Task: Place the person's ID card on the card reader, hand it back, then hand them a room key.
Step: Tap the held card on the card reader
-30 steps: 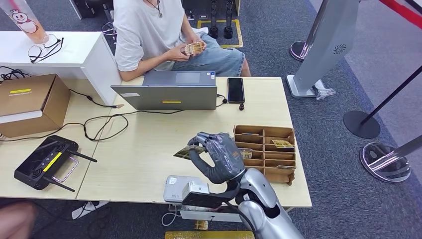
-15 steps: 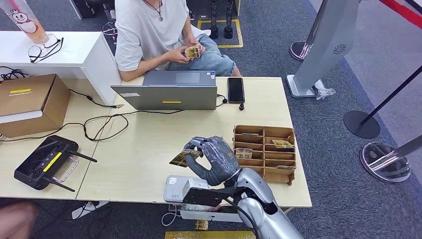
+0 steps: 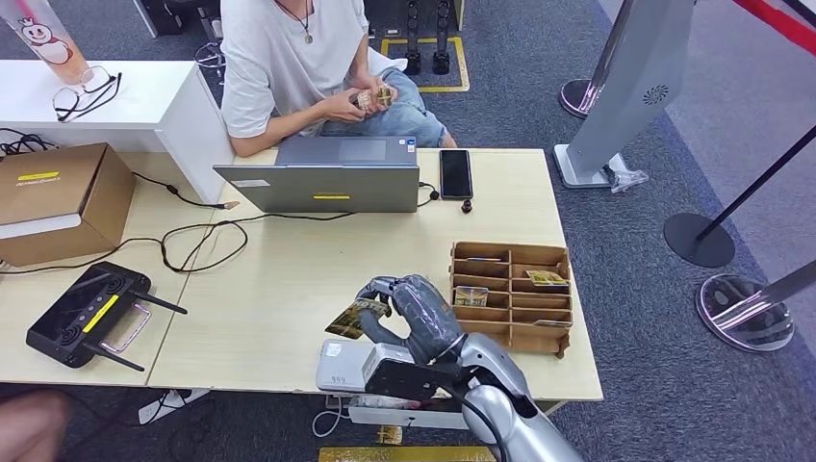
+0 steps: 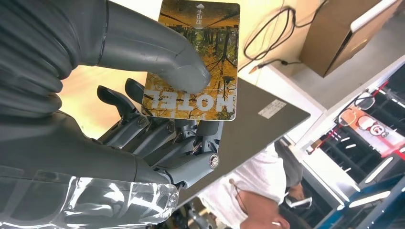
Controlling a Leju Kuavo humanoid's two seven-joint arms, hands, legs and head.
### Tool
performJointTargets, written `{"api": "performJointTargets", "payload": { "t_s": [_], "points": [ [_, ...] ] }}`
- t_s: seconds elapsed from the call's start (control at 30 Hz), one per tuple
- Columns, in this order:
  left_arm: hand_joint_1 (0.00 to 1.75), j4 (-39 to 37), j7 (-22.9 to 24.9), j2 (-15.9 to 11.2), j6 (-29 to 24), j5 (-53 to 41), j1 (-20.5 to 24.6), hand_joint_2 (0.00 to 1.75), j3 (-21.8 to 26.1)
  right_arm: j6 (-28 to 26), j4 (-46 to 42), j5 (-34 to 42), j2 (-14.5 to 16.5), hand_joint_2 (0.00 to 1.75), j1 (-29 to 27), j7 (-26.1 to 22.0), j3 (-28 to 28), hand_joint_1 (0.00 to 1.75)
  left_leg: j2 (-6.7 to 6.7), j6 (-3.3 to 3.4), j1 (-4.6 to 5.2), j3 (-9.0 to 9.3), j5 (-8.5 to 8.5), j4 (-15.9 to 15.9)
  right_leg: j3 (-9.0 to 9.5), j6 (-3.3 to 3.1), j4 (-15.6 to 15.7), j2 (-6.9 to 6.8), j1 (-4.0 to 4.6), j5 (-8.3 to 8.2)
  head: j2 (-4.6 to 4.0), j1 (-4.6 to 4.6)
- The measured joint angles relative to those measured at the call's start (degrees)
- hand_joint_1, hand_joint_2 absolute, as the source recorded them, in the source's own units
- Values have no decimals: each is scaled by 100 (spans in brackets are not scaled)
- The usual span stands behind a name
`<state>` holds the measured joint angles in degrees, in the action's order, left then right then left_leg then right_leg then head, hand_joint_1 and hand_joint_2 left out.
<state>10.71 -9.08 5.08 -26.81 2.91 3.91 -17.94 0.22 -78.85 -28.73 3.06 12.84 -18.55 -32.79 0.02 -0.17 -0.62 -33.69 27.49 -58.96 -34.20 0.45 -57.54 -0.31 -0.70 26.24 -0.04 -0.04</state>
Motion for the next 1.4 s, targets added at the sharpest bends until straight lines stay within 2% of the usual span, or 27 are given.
{"api": "performJointTargets", "payload": {
  "t_s": [0.5,1.4],
  "points": [
    [0,-1,-11,-1,-23,-47,-69,0,0,585,161,757,-2,175,-11,-5,1,175,-1,0,0,0,-1,0,2,0,0,-1,0,0,0,0],
    [0,0,-59,11,-40,-101,-132,0,0,713,430,963,-1,175,21,207,1,175,-1,0,0,-1,0,0,2,0,0,-1,0,0,0,0]
  ]
}}
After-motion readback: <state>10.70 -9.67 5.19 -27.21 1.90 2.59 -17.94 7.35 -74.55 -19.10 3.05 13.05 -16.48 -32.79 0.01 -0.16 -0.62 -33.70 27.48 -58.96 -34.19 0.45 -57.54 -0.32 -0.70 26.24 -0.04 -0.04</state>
